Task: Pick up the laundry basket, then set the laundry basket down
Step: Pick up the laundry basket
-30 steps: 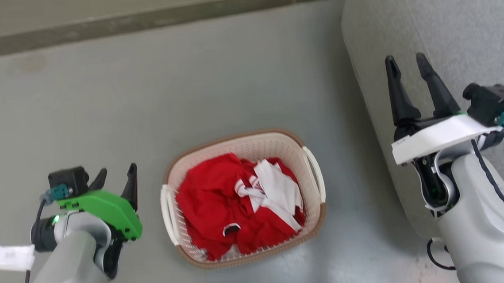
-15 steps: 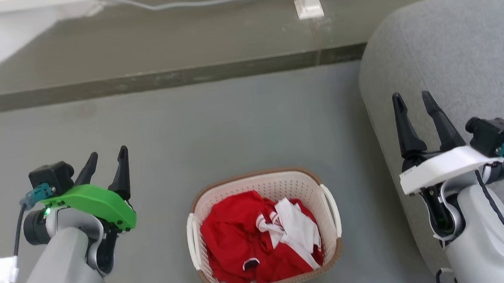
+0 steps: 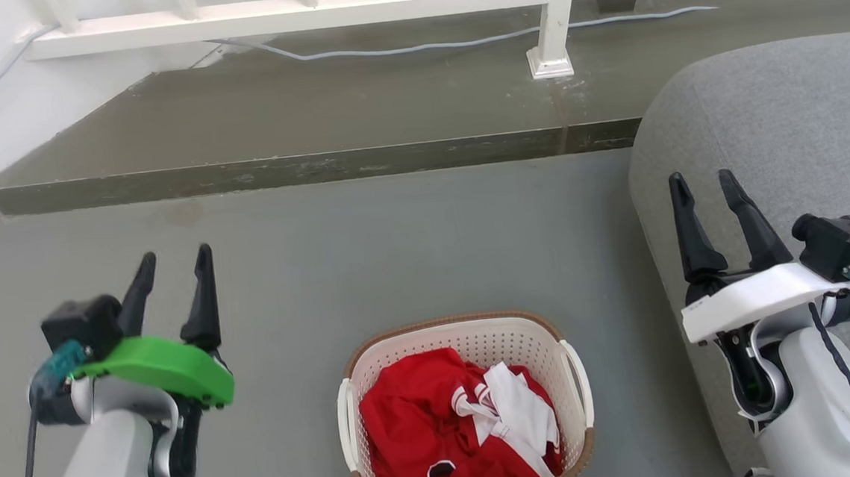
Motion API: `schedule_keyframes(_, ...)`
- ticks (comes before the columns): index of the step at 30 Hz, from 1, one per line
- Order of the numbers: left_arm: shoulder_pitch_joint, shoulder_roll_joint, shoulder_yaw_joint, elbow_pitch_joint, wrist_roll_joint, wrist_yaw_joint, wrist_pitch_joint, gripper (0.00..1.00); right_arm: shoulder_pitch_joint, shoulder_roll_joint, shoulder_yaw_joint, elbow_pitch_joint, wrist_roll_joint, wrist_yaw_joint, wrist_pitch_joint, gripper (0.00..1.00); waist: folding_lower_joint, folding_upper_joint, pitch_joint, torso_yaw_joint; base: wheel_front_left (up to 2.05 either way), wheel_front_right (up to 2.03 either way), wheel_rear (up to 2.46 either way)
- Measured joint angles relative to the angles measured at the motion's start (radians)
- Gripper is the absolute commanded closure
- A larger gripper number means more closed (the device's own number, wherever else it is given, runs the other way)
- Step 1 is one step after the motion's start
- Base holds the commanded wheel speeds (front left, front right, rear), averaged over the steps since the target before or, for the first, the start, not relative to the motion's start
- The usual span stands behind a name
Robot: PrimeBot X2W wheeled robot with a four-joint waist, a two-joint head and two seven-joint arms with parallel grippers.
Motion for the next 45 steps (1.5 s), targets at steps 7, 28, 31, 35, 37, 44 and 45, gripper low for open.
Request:
schedule_keyframes(7,0.078,-0.015,0.043,-0.103,0.057,0.018,0.0,0.0,0.018,-0.009,-0.007,-0.011,0.0,0.0,0.0,0.0,0.0,0.0,-0.007,0.005,0.0,0.0,0.0)
schedule_keyframes(28,0.207,-0.07,0.109,-0.239,0.128,0.019,0.0,0.0,0.022,-0.016,-0.007,-0.02,-0.011,0.0,0.0,0.0,0.0,0.0,-0.003,-0.002,0.0,0.0,0.0)
schedule_keyframes(31,0.217,-0.075,0.115,-0.247,0.138,0.016,0.0,0.0,0.022,-0.016,-0.005,-0.02,-0.013,0.0,0.0,0.0,0.0,0.0,-0.003,-0.004,0.0,0.0,0.0)
schedule_keyframes(35,0.23,-0.079,0.126,-0.258,0.164,0.008,0.0,0.0,0.022,-0.016,-0.003,-0.018,-0.02,0.0,0.0,0.0,0.0001,0.0,-0.004,-0.006,0.0,0.0,0.0)
schedule_keyframes(37,0.235,-0.08,0.129,-0.262,0.166,0.007,0.0,0.0,0.022,-0.016,-0.003,-0.016,-0.021,0.0,0.0,0.0,0.0,0.0,-0.004,-0.008,0.0,0.0,0.0)
schedule_keyframes(44,0.25,-0.087,0.141,-0.274,0.174,-0.002,0.0,0.0,0.022,-0.017,0.002,-0.015,-0.021,0.0,0.0,0.0,0.0,0.0,-0.001,-0.013,0.0,0.0,0.0)
schedule_keyframes(45,0.25,-0.087,0.141,-0.274,0.174,-0.002,0.0,0.0,0.022,-0.017,0.002,-0.015,-0.021,0.0,0.0,0.0,0.0,0.0,-0.001,-0.013,0.0,0.0,0.0)
